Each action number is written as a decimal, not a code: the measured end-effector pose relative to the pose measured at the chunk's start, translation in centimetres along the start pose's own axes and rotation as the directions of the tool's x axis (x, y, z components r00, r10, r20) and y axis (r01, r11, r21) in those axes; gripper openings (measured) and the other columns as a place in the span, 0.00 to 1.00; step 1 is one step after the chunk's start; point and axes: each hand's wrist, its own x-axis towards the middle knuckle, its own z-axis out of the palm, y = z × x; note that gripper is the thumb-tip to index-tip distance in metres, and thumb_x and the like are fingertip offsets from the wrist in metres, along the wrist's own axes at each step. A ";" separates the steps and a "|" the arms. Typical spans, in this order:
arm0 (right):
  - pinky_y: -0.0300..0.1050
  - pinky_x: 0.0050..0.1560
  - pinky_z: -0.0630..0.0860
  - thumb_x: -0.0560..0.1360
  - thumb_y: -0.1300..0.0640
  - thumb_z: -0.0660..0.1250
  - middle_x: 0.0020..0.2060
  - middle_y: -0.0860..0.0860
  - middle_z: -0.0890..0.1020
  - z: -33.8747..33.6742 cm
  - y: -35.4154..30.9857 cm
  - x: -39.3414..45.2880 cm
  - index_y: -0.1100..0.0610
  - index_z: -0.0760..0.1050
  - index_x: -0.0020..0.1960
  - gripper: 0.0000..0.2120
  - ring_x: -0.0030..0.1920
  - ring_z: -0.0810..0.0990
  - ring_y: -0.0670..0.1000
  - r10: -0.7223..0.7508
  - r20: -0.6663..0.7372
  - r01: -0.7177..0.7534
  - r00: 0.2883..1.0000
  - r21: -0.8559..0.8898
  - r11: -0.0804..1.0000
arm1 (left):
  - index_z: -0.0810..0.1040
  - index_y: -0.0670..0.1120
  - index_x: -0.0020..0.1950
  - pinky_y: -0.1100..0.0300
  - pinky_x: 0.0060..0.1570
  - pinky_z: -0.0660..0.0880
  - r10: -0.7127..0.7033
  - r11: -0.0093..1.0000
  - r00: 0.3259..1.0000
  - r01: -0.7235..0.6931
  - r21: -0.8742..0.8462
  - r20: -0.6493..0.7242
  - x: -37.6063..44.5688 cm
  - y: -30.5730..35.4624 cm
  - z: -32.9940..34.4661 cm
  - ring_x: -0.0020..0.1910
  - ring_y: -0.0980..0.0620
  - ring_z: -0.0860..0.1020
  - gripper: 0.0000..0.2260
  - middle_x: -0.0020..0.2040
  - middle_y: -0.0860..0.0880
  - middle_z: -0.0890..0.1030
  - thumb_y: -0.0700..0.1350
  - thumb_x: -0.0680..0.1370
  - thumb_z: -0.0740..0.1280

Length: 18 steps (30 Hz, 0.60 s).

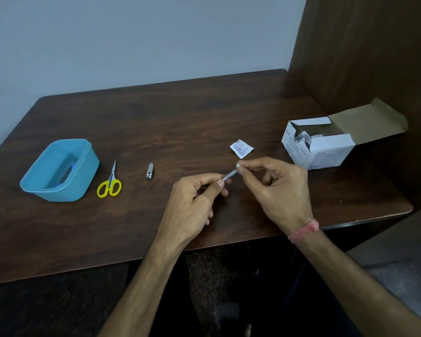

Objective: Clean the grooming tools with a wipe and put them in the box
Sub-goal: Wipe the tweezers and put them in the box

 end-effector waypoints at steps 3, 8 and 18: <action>0.44 0.28 0.69 0.78 0.52 0.81 0.30 0.45 0.84 0.1 0.2 0.2 0.46 0.91 0.52 0.04 0.23 0.70 0.51 -0.003 -0.048 0.002 0.999 -0.036 0.999 | 0.90 0.57 0.57 0.60 0.27 0.74 0.000 1.000 1.000 0.000 0.003 0.016 0.0 0.0 0.0 0.29 0.55 0.75 0.10 0.47 0.53 0.89 0.49 0.88 0.69; 0.34 0.33 0.66 0.77 0.56 0.81 0.33 0.39 0.83 0.2 0.0 0.0 0.47 0.91 0.52 0.05 0.25 0.71 0.48 -0.088 0.002 0.087 0.996 -0.103 0.991 | 0.90 0.56 0.57 0.60 0.27 0.74 0.000 1.000 1.000 0.000 -0.003 0.014 0.0 0.0 -0.1 0.29 0.55 0.75 0.10 0.47 0.53 0.89 0.48 0.88 0.68; 0.40 0.36 0.75 0.79 0.58 0.81 0.47 0.42 0.86 0.7 0.2 -0.2 0.50 0.91 0.54 0.06 0.31 0.76 0.50 -0.243 0.066 0.250 0.968 -0.148 0.957 | 0.90 0.55 0.56 0.61 0.25 0.71 0.006 1.000 1.000 -0.006 -0.030 0.015 0.1 0.0 -0.2 0.27 0.56 0.73 0.11 0.47 0.53 0.89 0.47 0.89 0.67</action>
